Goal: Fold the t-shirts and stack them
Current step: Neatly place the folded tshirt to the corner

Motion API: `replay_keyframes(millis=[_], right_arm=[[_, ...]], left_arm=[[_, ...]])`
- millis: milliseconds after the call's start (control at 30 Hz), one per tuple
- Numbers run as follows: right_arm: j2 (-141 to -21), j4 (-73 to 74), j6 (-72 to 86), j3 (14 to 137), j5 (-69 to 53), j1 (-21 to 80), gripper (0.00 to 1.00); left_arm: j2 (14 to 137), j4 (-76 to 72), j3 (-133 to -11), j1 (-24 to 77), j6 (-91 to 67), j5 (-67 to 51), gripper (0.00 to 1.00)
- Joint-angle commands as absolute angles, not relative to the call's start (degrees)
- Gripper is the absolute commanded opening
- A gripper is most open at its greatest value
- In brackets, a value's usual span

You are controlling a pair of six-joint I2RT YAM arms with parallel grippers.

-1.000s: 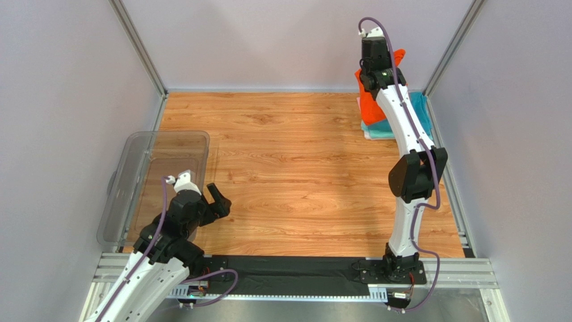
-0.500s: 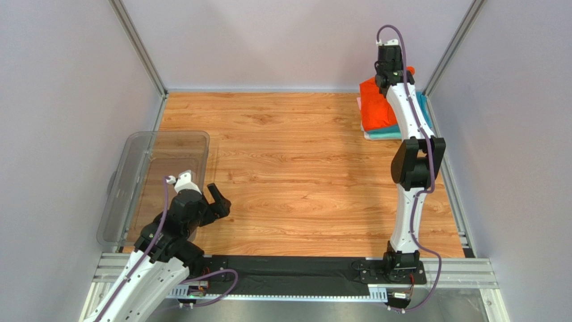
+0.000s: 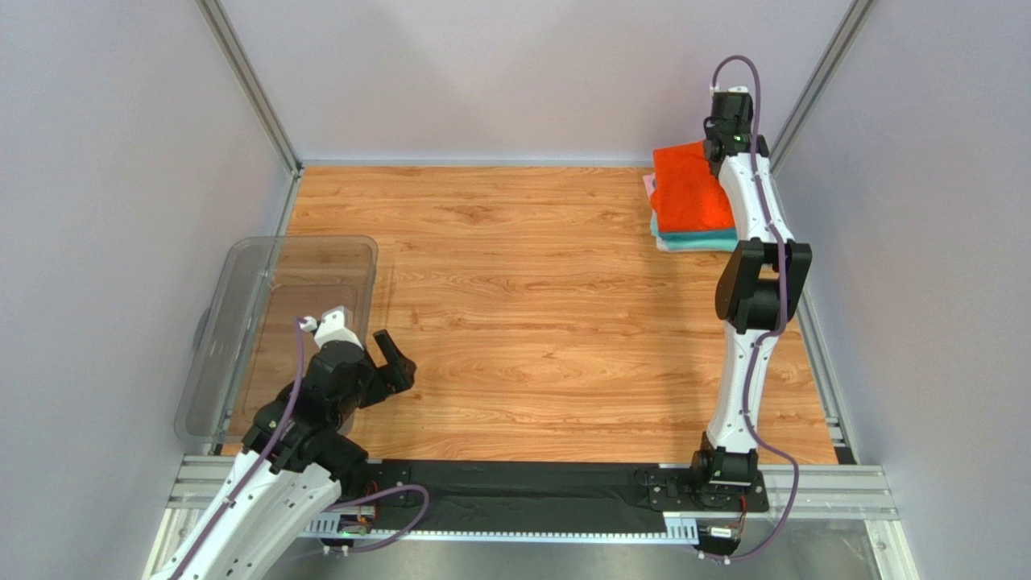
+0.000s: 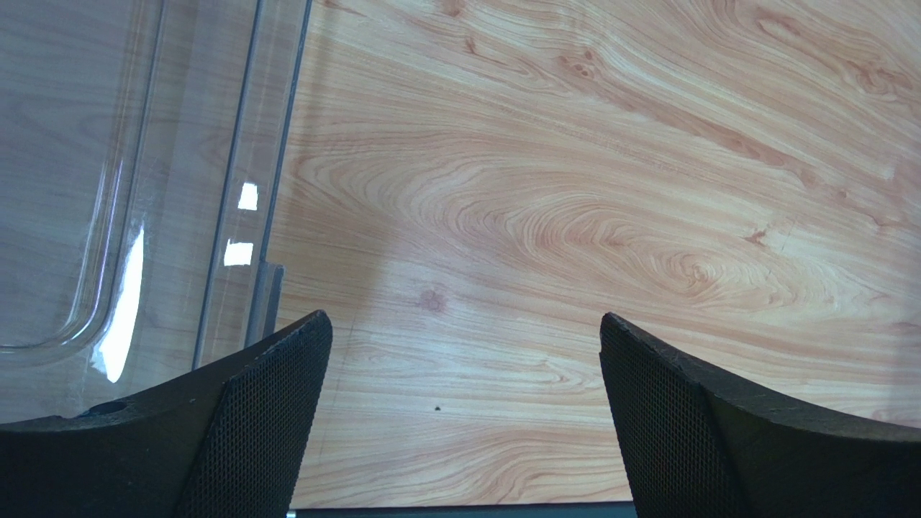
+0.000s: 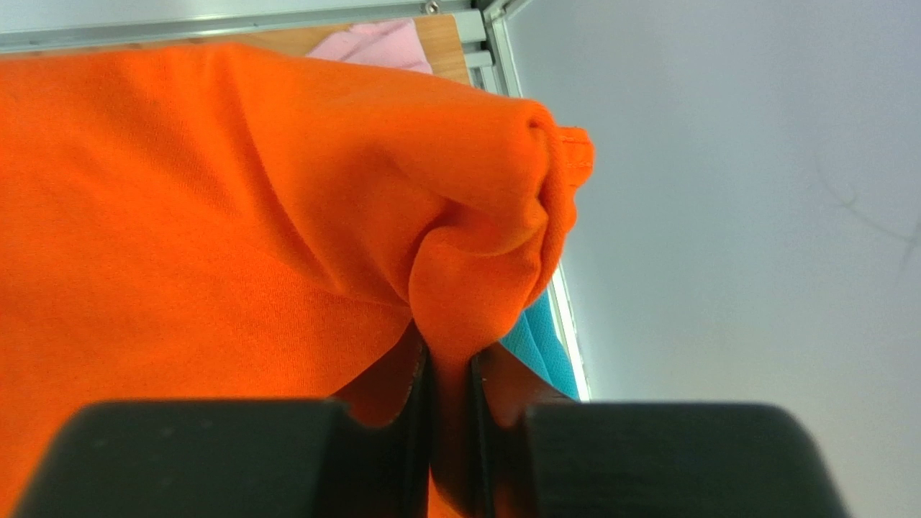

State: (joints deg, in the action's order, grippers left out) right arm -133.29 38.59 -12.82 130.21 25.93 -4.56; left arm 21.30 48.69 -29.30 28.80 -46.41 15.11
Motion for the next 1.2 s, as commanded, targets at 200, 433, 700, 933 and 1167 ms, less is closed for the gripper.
replay_keyframes(millis=[200,433,700,933,1167], right_arm=[[-135.79,33.40,-10.90,133.42,28.82,-6.59,1.00],[-131.05,34.01,-7.92,131.85,27.34,-6.59,1.00],[-120.50,34.10,-2.99,124.90,13.12,-6.68,1.00],[-121.72,35.15,-0.53,125.15,5.80,-6.77,1.00],[-129.01,36.38,1.57,129.46,3.96,-8.08,1.00]], left_arm=[[22.67,49.13,-31.38,28.92,-47.20,16.17,1.00],[23.20,49.22,-31.64,28.83,-47.20,15.91,1.00],[22.94,48.96,-31.38,28.92,-47.20,15.12,1.00],[22.77,48.34,-31.20,28.83,-46.93,14.41,1.00],[22.41,48.34,-30.94,28.83,-47.20,15.12,1.00]])
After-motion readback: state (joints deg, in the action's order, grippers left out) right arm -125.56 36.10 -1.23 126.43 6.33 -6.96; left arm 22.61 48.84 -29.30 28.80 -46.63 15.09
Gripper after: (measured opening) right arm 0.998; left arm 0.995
